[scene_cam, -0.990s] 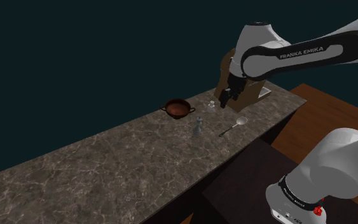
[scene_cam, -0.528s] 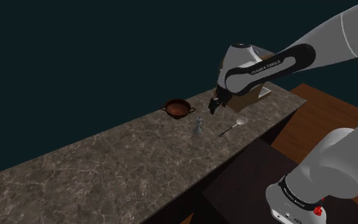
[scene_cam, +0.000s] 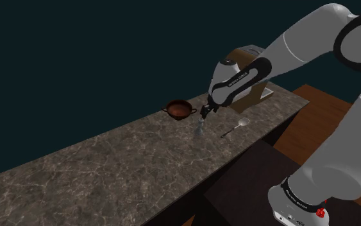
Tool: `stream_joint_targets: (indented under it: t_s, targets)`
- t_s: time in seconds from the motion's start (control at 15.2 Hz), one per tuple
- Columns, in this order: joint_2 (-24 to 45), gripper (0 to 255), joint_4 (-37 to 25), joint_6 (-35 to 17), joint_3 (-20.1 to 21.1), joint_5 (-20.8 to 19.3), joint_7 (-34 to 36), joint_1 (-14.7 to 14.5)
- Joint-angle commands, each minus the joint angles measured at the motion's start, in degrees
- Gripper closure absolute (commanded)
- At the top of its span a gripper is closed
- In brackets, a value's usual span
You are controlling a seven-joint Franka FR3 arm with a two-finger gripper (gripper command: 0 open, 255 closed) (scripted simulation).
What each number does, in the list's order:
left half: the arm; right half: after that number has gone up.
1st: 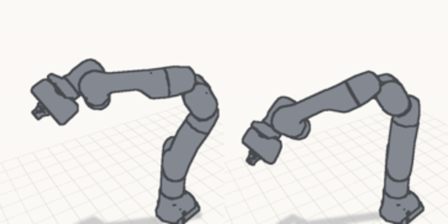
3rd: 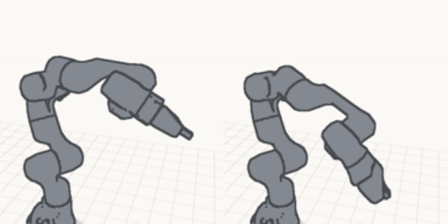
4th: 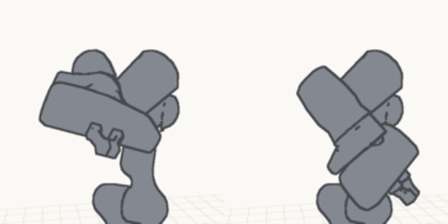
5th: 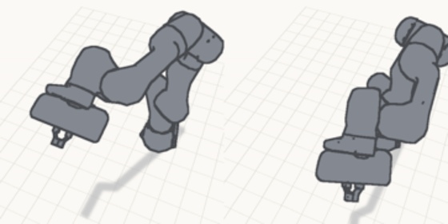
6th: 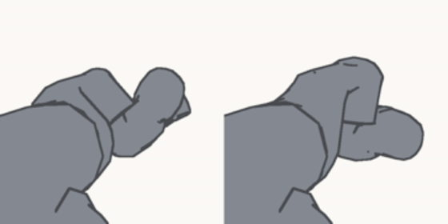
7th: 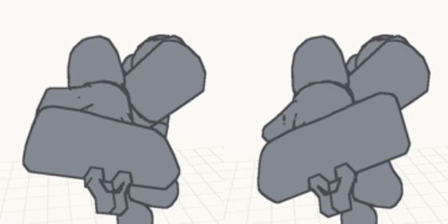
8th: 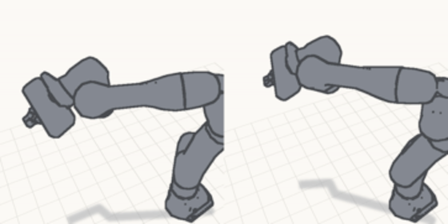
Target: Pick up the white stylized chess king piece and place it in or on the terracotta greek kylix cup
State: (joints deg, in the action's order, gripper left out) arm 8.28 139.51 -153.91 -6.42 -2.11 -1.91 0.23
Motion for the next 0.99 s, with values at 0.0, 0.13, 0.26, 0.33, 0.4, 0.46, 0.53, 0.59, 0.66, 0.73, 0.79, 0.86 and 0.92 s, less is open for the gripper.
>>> stream_joint_targets:
  t_s: [0.0,0.13,0.26,0.33,0.4,0.46,0.53,0.59,0.66,0.73,0.79,0.86,0.92]
  targets:
    - [5.0,0,-2.7,-2.9,0.2,1.1,-0.9,0.4]
    - [9.7,0,-5.6,-5.3,0.6,2.0,-1.5,1.0]
    - [14.4,0,-8.8,-7.3,1.1,2.8,-2.0,1.6]
    - [14.6,0,-8.9,-7.4,1.1,2.8,-1.9,1.6]
    - [15.4,0,-9.2,-7.9,1.2,2.9,-2.0,1.7]
    - [16.2,0,-9.5,-8.5,1.3,3.0,-2.1,1.8]
    - [17.0,0,-9.7,-9.0,1.4,3.1,-2.2,1.9]
    - [17.9,0,-10.1,-9.5,1.5,3.2,-2.2,2.0]
    - [18.7,0,-10.4,-10.1,1.6,3.3,-2.3,2.1]
    - [19.5,0,-10.7,-10.6,1.7,3.3,-2.4,2.2]
    - [20.9,0,-11.2,-11.3,1.9,3.5,-2.5,2.4]
    - [20.9,0,-11.2,-11.4,1.9,3.5,-2.4,2.4]
    - [20.9,0,-11.2,-11.3,1.9,3.5,-2.4,2.4]
